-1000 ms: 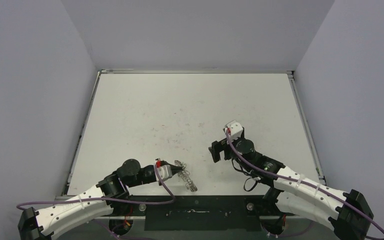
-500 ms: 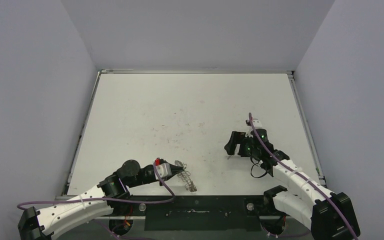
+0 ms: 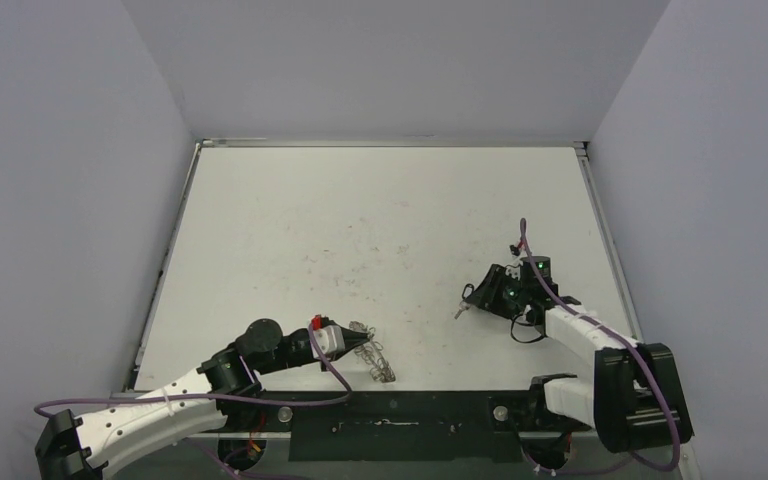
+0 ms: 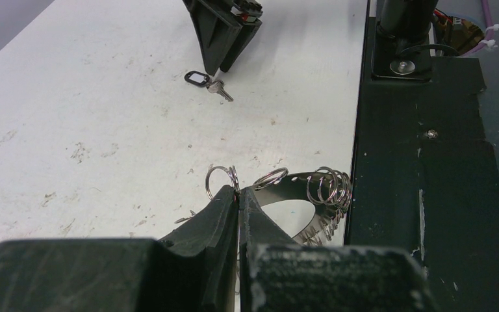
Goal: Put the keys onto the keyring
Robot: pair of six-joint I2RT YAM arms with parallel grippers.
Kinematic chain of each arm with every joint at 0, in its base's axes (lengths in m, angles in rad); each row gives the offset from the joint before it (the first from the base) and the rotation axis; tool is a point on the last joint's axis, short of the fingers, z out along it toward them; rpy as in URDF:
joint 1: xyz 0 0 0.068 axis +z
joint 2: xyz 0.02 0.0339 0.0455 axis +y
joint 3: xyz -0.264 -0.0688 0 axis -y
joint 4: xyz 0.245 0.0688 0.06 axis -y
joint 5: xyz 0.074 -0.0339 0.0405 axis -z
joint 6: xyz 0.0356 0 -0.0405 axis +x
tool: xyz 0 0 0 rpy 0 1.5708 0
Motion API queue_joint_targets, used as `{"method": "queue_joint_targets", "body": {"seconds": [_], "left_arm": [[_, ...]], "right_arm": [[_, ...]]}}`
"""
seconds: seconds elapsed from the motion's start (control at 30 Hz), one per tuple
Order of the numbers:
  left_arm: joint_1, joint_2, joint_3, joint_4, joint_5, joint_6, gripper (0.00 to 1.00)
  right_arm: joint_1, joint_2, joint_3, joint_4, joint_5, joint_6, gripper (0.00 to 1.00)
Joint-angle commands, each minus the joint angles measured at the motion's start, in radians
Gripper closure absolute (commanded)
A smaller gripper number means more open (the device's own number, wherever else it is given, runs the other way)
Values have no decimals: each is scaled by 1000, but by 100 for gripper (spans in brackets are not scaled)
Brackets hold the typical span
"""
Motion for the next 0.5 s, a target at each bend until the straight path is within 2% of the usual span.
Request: {"method": "queue_joint_targets", "body": {"seconds": [0.0,0.1,0.3,0.47], "left_arm": [[-8,-3,6,76,10,-14,100],[-10,-6,9,70,12,-13,100],[-12,-13,6,68,8,-13,100],[-12,-17,7,60,7,-13,100]], "right_arm": [[-37,116,25,30,-54,7,64],[-50,157,38,39,-60,7,69],[-55,167,60,42,-30,5,69],[-53,193,50,72,-99,4,68]]}}
